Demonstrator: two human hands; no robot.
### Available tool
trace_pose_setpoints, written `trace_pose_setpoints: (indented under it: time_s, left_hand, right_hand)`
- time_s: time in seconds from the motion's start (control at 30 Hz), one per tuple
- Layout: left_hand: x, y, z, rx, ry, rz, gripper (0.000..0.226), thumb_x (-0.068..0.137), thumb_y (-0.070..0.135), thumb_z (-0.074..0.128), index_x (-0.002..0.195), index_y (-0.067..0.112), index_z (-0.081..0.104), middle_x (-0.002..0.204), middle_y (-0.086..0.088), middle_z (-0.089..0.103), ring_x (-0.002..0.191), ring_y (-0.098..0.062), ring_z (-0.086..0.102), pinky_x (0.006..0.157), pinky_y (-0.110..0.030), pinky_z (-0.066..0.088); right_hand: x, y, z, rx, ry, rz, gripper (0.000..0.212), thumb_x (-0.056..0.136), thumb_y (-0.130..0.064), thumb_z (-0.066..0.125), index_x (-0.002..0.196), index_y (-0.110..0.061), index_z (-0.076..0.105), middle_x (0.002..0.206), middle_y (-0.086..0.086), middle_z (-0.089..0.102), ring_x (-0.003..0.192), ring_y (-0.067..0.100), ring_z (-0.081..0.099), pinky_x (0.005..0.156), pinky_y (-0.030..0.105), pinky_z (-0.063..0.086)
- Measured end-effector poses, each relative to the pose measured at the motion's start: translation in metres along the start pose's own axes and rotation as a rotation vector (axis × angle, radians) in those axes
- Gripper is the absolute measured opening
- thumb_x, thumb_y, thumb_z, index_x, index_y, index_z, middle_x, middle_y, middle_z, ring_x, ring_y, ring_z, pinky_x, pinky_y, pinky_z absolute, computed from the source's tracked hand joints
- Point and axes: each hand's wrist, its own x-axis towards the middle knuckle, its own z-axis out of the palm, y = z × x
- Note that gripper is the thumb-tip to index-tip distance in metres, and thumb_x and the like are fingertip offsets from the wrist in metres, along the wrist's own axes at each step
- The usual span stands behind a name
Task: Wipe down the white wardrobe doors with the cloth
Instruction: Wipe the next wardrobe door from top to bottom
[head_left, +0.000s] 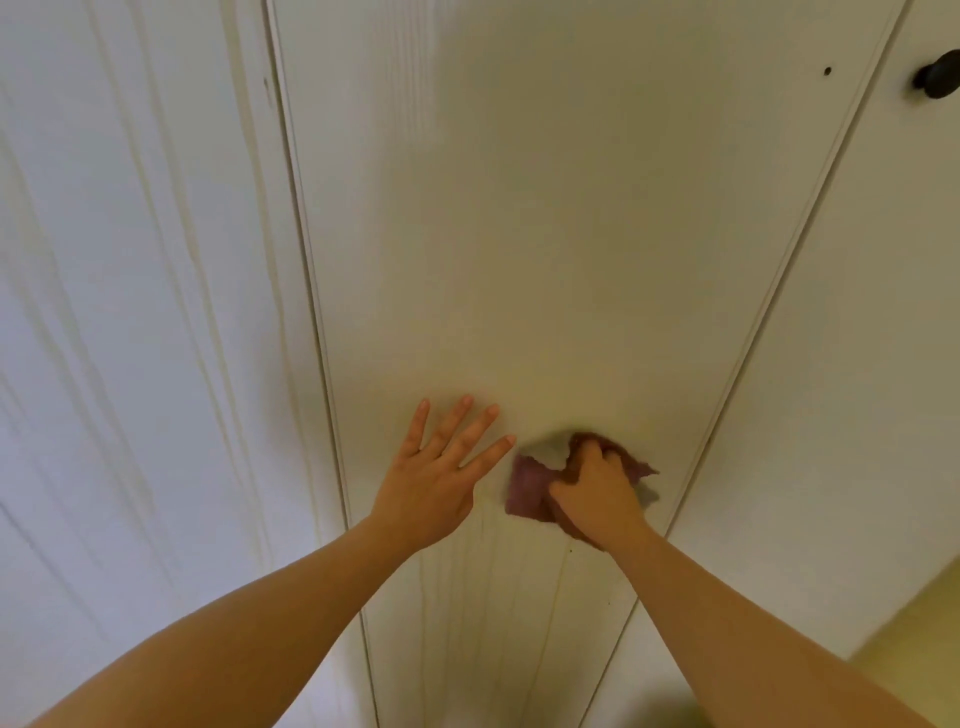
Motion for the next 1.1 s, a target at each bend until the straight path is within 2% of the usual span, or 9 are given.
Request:
trace_pose_setpoints:
  time_s: [0.07,0.27,0.43,0.53,0.6,0.73,0.8,0.9,1.1]
  left_hand:
    - [-0.006,-0.001,-0.003,-0.006,-0.019,-0.034,0.062,0.082,0.024,0.037,0.144,0.027,0.029,0.152,-0.008,0.023,0.146,-0.029,-0.006,0.114,-0.057,0.005]
    - [-0.03,-0.013,-0.007,-0.01,-0.064,-0.12,0.076,0.074,0.025,0.066,0.141,0.024,0.032,0.151,-0.009,0.023,0.146,-0.029,-0.004,0.113,-0.056,0.003]
    - [-0.039,-0.021,-0.007,-0.031,-0.079,-0.162,0.082,0.072,0.023,0.071,0.143,0.022,0.03,0.151,-0.011,0.023,0.146,-0.029,-0.008,0.113,-0.055,0.004]
    - [-0.043,-0.025,-0.009,-0.055,-0.078,-0.206,0.091,0.066,0.024,0.078,0.143,0.022,0.03,0.151,-0.01,0.023,0.146,-0.029,-0.007,0.113,-0.054,0.006]
    - [-0.047,-0.026,-0.009,-0.072,-0.086,-0.222,0.091,0.065,0.023,0.078,0.143,0.022,0.031,0.15,-0.01,0.024,0.146,-0.031,0.002,0.113,-0.054,0.008]
    - [-0.053,-0.028,-0.009,-0.115,-0.039,-0.26,0.07,0.073,0.022,0.062,0.138,0.022,0.036,0.143,-0.008,0.033,0.13,-0.03,0.034,0.106,-0.045,0.024]
    - [-0.052,-0.03,-0.011,-0.139,0.004,-0.314,0.062,0.073,0.024,0.055,0.134,0.022,0.04,0.134,-0.006,0.04,0.119,-0.026,0.041,0.094,-0.04,0.037]
    - [-0.05,-0.038,-0.012,-0.191,0.011,-0.384,0.071,0.06,0.021,0.077,0.124,0.019,0.046,0.114,-0.008,0.056,0.104,-0.024,0.044,0.078,-0.037,0.051]
    - [-0.048,-0.038,-0.007,-0.175,0.036,-0.418,0.062,0.064,0.022,0.073,0.12,0.018,0.047,0.119,-0.008,0.045,0.112,-0.027,0.041,0.092,-0.04,0.038]
  right_hand:
    - [-0.007,0.009,0.013,-0.089,-0.093,0.041,0.045,0.087,-0.023,0.053,0.126,-0.005,0.04,0.129,0.017,0.043,0.118,0.033,0.044,0.099,0.037,0.037]
    - [-0.006,-0.014,0.016,-0.003,0.147,-0.028,0.046,0.086,-0.021,0.054,0.126,-0.002,0.04,0.124,0.021,0.044,0.116,0.035,0.041,0.098,0.04,0.036]
    - [-0.01,-0.013,0.031,-0.113,-0.104,0.026,0.054,0.089,-0.028,0.053,0.133,-0.004,0.033,0.135,0.019,0.037,0.125,0.034,0.037,0.104,0.037,0.03]
    - [-0.011,-0.022,0.034,-0.057,0.04,-0.023,0.051,0.088,-0.025,0.054,0.131,-0.004,0.036,0.131,0.02,0.041,0.122,0.034,0.039,0.102,0.037,0.031]
    - [-0.011,-0.03,0.037,-0.005,0.103,-0.067,0.05,0.085,-0.022,0.056,0.128,-0.004,0.038,0.125,0.02,0.044,0.117,0.035,0.041,0.1,0.038,0.034]
    - [-0.014,-0.036,0.049,-0.051,-0.092,0.021,0.05,0.087,-0.026,0.053,0.129,-0.005,0.036,0.13,0.02,0.041,0.12,0.035,0.04,0.101,0.039,0.036]
    - [-0.014,-0.042,0.051,-0.025,-0.011,-0.006,0.049,0.086,-0.026,0.053,0.128,-0.005,0.038,0.127,0.019,0.044,0.118,0.034,0.042,0.101,0.038,0.036]
    - [-0.015,-0.059,0.054,0.021,0.133,-0.126,0.053,0.083,-0.024,0.057,0.13,-0.009,0.036,0.123,0.016,0.044,0.118,0.033,0.04,0.099,0.036,0.032]
    - [-0.02,-0.059,0.066,-0.044,-0.071,-0.064,0.066,0.084,-0.032,0.059,0.139,-0.023,0.024,0.141,0.013,0.025,0.131,0.035,0.023,0.106,0.043,0.028]
